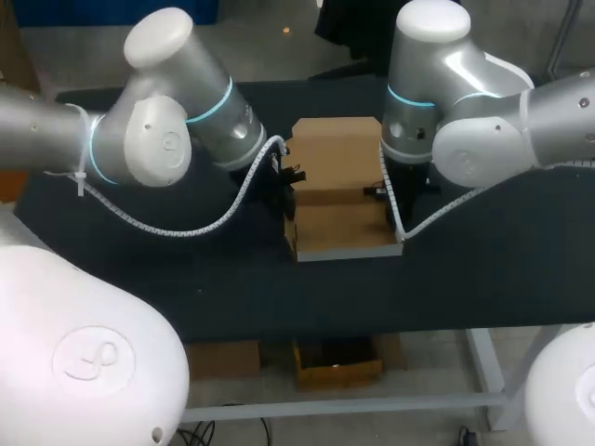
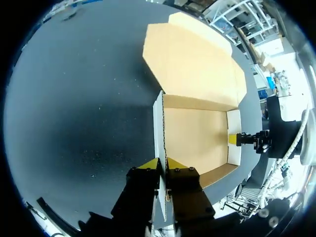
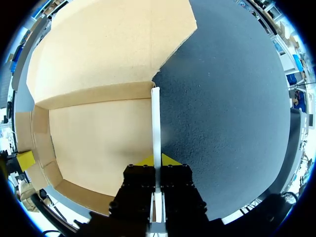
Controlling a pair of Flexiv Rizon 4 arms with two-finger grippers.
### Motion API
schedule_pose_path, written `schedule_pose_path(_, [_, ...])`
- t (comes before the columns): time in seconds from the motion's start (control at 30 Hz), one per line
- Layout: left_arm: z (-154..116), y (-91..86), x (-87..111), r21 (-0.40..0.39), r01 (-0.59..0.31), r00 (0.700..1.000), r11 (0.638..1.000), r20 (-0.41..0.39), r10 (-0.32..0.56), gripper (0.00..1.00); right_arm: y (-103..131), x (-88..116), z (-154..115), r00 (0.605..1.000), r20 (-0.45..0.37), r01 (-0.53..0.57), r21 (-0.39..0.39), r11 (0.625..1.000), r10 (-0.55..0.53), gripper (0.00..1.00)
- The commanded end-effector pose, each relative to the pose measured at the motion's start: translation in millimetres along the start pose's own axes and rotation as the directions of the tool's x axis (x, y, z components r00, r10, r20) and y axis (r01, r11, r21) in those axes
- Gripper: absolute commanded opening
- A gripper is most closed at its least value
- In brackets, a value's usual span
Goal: Assemble the packaging by folding the flat box into shape, placing the metal phone stand inside, and closing the box properly
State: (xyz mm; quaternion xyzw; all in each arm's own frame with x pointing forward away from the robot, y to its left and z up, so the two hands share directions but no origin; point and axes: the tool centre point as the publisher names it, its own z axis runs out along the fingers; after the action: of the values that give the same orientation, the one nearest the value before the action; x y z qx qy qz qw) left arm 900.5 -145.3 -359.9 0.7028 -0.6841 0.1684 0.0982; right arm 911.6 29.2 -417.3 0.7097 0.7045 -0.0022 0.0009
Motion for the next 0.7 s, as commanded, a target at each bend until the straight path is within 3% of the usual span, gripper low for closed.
schedule_pose_path(0.03, [5, -0.4, 10.0, 0.009, -0.002, 0.979, 1.0, 0.203, 0.0, 0.19, 1, 2, 0, 1.0, 0.002, 0.001, 0.005, 1.0, -0.001, 0.0])
schedule_pose_path(0.13, [2, 0.9, 11.9, 0.015, -0.011, 0.98, 1.0, 0.2, 0.008, 0.33, 1, 2, 0, 1.0, 0.002, 0.001, 0.005, 1.0, -0.001, 0.0])
schedule_pose_path(0.43, [-19, 5.5, -7.4, 0.032, -0.011, 0.993, 0.999, 0.122, 0.007, 0.37, 1, 2, 0, 1.0, 0.002, 0.001, 0.005, 1.0, -0.001, 0.0])
schedule_pose_path(0.7, [-36, 3.3, -38.6, 0.003, -0.029, 0.999, 1.0, -0.029, 0.029, 0.37, 1, 2, 0, 1.0, 0.002, 0.001, 0.005, 1.0, -0.001, 0.0])
